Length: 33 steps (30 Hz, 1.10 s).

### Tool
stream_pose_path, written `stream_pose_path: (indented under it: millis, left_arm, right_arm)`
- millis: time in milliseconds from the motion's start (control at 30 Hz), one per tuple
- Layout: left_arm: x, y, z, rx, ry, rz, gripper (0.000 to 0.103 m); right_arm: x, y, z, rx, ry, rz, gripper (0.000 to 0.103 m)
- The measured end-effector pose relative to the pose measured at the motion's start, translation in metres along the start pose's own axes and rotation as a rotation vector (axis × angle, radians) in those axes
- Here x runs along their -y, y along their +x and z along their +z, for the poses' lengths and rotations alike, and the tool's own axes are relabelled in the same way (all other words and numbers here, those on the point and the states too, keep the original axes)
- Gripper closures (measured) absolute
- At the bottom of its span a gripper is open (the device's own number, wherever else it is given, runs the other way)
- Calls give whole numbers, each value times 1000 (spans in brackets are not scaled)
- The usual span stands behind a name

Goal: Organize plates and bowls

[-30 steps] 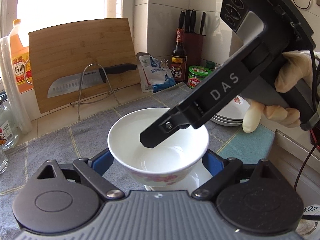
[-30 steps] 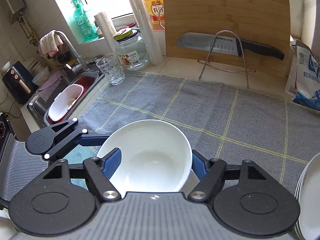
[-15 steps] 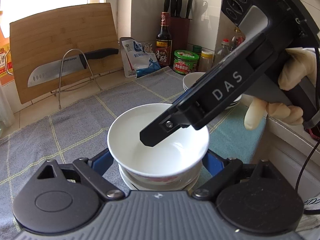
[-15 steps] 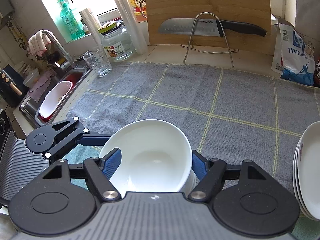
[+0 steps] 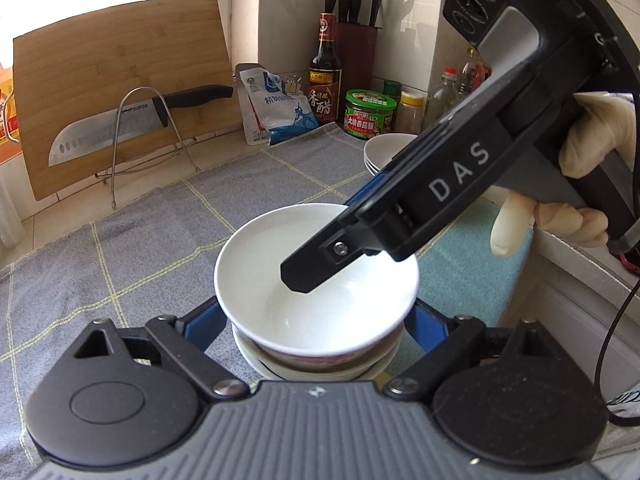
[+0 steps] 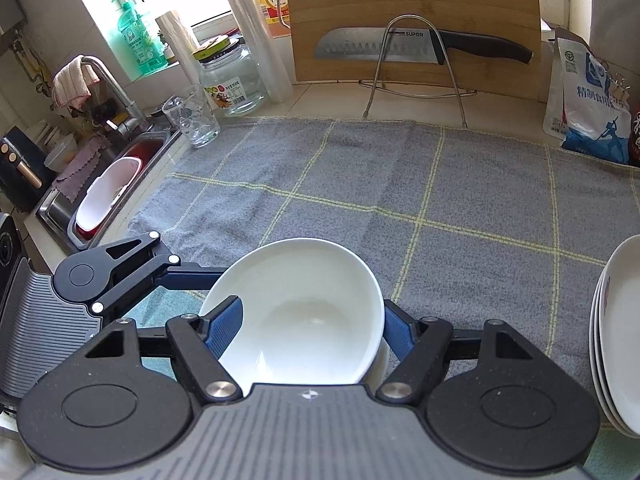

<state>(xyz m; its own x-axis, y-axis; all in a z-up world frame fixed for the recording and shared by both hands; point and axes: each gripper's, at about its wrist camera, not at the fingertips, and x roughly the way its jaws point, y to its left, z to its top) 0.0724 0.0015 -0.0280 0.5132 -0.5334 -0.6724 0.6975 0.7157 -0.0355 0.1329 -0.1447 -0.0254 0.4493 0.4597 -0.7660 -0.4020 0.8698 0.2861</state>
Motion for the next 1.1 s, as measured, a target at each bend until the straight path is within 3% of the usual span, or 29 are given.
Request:
stream_pose_path:
  millis: [367, 667, 1100]
  left_arm:
    - [-1, 1, 0, -6, -1, -6, 9]
    - [-5, 0, -3, -9, -1, -35, 4]
    - [-19, -21, -19, 39, 98, -56, 1]
  right_arm:
    - [0, 3, -2, 1, -6, -9, 23]
    - [-9, 5, -10, 6, -53, -10, 5]
    - [-13, -17, -21, 58, -114, -36, 0]
